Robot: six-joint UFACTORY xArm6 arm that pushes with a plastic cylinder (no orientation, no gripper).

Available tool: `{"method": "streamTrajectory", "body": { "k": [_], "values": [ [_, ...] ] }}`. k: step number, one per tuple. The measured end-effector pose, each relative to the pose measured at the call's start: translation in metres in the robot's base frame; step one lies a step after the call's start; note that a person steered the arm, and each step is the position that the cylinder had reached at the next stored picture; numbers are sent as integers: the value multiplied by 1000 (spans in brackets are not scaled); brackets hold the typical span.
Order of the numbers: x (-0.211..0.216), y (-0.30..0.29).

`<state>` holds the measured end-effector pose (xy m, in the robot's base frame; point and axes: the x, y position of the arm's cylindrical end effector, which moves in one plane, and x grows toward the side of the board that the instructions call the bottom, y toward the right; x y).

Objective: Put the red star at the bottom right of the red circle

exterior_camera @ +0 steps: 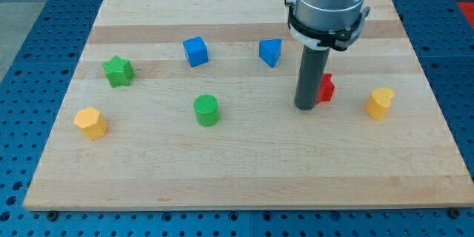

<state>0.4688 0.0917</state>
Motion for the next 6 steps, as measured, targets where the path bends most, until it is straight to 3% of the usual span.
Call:
{"method": "streamTrajectory", "body": {
  "k": [2, 4, 5, 6],
  "values": [
    [-65, 4],
    [-5, 5],
    [0, 25],
    [-35, 28]
  ]
}}
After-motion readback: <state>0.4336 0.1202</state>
